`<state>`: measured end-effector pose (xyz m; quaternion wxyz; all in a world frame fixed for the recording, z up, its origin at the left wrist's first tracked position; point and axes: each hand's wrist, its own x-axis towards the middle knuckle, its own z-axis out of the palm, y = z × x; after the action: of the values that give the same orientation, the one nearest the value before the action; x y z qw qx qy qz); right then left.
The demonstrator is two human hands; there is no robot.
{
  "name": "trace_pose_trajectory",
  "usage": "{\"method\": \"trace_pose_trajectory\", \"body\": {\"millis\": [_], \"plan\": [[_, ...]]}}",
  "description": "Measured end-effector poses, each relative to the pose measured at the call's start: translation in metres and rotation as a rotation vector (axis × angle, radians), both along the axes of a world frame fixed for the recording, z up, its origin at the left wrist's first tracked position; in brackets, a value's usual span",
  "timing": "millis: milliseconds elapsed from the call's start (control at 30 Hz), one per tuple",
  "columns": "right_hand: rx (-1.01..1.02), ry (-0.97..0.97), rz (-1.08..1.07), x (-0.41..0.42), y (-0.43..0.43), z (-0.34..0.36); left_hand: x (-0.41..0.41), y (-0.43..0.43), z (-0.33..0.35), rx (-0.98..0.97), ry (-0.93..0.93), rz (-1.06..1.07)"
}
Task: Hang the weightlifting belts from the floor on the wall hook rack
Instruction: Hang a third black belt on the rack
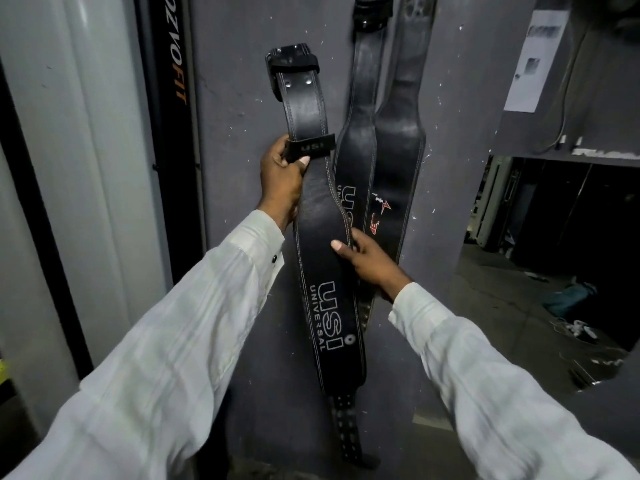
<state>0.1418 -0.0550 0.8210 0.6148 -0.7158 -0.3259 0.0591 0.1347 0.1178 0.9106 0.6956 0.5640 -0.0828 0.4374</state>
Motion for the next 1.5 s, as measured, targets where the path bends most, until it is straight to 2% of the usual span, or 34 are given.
{"method": "trace_pose_trajectory", "body": {"millis": [133,233,300,467,500,567,633,700,800,867,967,1100,1200,1333,1400,1500], "plan": [[-0.028,-0.180,-0.245,0.002,0.012,-0.013,0.004,0.002,0.006,-0.016,0.003,-0.007],[0.012,-0.067,-0.118,0.004,0.013,-0.016,0.006,0.004,0.006,-0.058,0.018,-0.038],[-0.034,-0.015,-0.074,0.006,0.014,-0.018,0.007,0.003,0.013,-0.065,0.024,-0.039],[-0.078,-0.155,-0.326,0.004,0.031,-0.024,0.005,0.000,0.031,-0.015,0.022,-0.009],[-0.067,-0.170,-0.327,0.002,0.031,-0.023,0.003,0.000,0.032,-0.012,0.014,-0.007],[0.000,-0.087,-0.216,0.004,0.026,-0.024,0.002,0.001,0.034,-0.008,-0.001,-0.008],[-0.026,0.006,-0.113,0.001,0.019,-0.026,0.001,0.002,0.036,-0.001,-0.010,-0.026],[-0.126,-0.050,-0.163,-0.001,0.018,-0.035,0.001,0.002,0.042,0.003,-0.013,-0.037],[-0.130,-0.095,-0.230,-0.004,0.018,-0.039,-0.003,0.000,0.048,0.011,0.003,-0.076],[-0.064,-0.018,-0.136,-0.006,0.013,-0.024,-0.007,-0.001,0.050,0.014,0.030,-0.134],[0.180,0.005,-0.006,-0.010,0.010,0.025,-0.007,-0.008,0.048,0.034,0.092,-0.204],[0.429,-0.089,-0.073,-0.003,0.021,0.096,-0.015,-0.037,0.041,0.066,0.107,-0.268],[0.621,0.002,-0.001,0.008,0.022,0.111,-0.023,-0.048,0.041,0.182,0.105,-0.289],[0.744,0.077,0.061,0.010,0.023,0.112,-0.029,-0.036,0.032,0.425,0.150,-0.332],[0.775,0.052,0.085,0.009,0.025,0.113,-0.035,-0.026,0.017,0.520,0.248,-0.390],[0.779,0.005,0.043,0.009,0.023,0.118,-0.037,-0.003,-0.018,0.549,0.444,-0.494]]}}
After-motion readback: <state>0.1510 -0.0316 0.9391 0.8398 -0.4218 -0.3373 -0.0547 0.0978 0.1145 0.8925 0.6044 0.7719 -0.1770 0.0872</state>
